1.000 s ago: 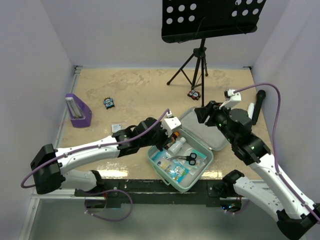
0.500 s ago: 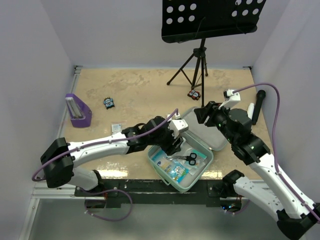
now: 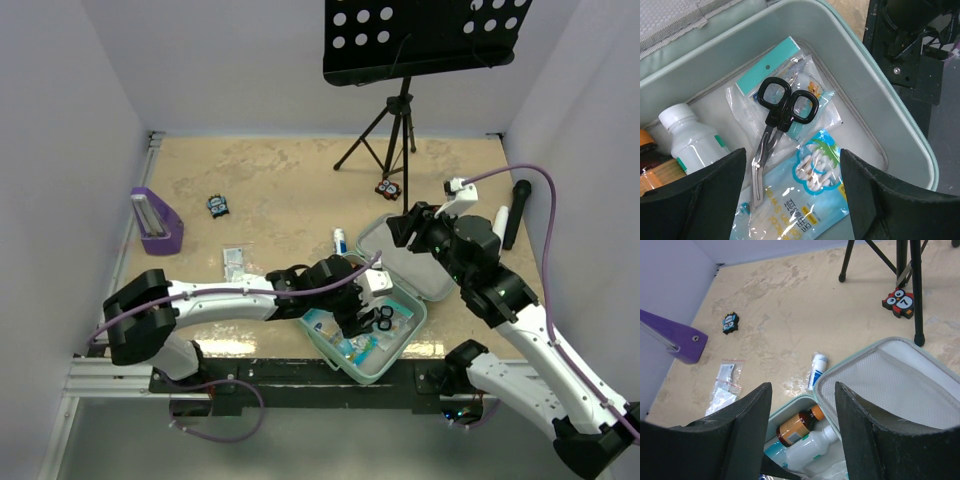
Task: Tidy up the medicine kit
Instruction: Adjust the scissors in the medicine box.
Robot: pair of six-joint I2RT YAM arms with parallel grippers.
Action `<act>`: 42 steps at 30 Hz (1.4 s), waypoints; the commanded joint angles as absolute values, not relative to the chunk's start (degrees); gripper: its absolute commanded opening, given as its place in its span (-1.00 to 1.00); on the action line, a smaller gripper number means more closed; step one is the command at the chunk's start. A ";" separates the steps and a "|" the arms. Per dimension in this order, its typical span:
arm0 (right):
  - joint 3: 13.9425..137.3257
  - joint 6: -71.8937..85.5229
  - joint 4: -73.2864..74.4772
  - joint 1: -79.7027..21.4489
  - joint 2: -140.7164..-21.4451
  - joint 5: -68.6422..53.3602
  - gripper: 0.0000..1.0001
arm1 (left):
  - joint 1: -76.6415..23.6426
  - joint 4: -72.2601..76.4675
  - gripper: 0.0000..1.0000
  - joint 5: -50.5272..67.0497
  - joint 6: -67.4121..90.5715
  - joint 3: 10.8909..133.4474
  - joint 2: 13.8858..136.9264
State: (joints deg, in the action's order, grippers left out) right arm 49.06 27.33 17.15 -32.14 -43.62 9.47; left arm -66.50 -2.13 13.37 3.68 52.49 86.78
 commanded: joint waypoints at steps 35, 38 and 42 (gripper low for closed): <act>49.92 26.63 16.52 -32.26 -42.36 9.84 0.15 | -66.45 -1.85 0.06 14.59 -10.98 59.59 99.31; 50.10 26.63 16.87 -32.26 -42.28 9.93 0.16 | -66.45 -2.02 0.02 14.59 -11.07 59.77 100.10; 49.92 26.63 16.96 -32.26 -42.01 10.11 0.16 | -66.45 -2.55 -0.06 14.77 -11.07 59.85 100.72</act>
